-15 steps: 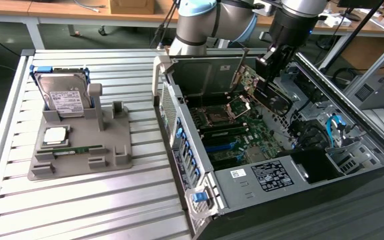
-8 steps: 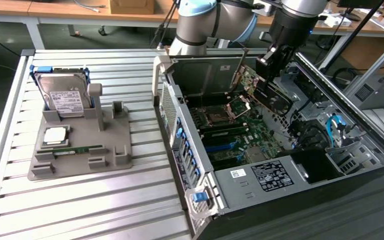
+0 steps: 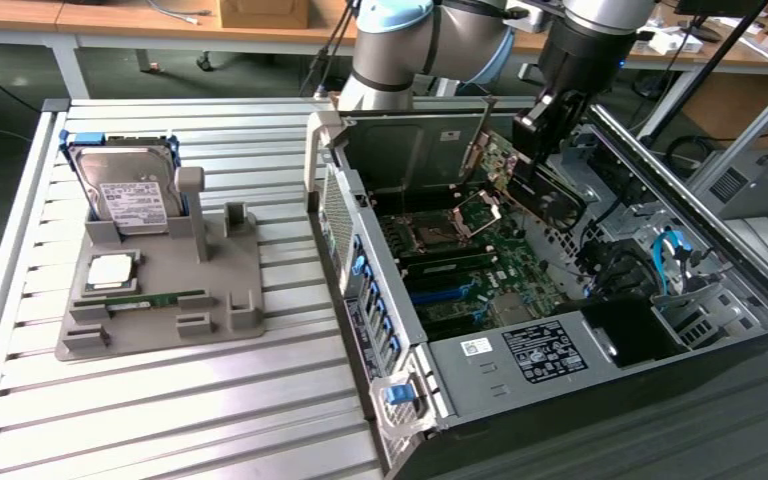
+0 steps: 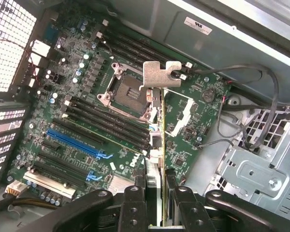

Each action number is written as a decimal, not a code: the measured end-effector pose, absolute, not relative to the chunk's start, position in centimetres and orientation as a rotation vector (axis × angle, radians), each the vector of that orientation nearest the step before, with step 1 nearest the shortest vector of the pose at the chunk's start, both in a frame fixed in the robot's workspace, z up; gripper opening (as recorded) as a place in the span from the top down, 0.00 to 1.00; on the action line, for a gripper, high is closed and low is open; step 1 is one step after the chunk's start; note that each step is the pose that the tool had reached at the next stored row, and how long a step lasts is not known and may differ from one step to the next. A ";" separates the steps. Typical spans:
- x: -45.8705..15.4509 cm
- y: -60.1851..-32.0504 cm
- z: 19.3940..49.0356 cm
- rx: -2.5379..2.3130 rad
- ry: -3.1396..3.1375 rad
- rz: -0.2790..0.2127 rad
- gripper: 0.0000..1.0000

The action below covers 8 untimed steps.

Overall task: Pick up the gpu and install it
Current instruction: 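Insert the gpu into the slot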

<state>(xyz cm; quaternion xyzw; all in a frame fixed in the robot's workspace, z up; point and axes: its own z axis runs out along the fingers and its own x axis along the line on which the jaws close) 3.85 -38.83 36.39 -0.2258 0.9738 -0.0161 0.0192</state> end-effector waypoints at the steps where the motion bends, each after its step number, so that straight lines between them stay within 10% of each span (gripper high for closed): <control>1: 3.9 -38.8 36.4 -0.706 3.021 -0.050 0.73; 8: 3.9 -38.8 36.4 -0.731 3.015 -0.049 0.73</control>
